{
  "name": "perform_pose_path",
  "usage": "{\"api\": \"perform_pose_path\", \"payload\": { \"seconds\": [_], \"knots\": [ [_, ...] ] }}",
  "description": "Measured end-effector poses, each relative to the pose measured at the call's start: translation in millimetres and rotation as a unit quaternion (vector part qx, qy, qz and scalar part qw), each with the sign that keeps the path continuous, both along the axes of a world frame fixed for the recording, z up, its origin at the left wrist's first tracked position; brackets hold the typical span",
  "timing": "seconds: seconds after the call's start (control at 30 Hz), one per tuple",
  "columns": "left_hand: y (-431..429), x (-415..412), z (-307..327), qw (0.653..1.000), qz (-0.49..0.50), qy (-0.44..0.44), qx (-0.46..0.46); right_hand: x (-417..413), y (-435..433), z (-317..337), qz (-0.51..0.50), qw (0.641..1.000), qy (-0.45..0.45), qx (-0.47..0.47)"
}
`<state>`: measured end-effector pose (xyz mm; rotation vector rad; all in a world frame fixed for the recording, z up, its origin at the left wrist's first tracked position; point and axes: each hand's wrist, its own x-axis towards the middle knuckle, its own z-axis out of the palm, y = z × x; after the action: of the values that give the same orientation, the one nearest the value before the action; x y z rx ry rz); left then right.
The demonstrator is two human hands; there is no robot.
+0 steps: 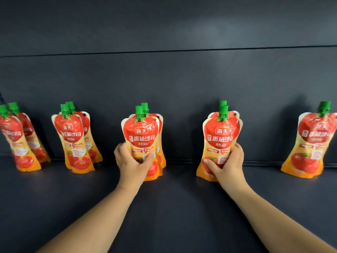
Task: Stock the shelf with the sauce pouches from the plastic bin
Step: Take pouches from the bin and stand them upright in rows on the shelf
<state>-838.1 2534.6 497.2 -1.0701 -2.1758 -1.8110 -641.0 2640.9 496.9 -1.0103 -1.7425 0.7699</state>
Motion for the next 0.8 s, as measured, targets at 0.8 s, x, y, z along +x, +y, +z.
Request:
{"api": "perform_pose_path", "payload": {
  "seconds": [0.8],
  "knots": [
    [37,-9,-3,0.994,-0.046,-0.097,-0.028,-9,25,-6,-0.028,0.999,0.028,-0.012]
  ]
}}
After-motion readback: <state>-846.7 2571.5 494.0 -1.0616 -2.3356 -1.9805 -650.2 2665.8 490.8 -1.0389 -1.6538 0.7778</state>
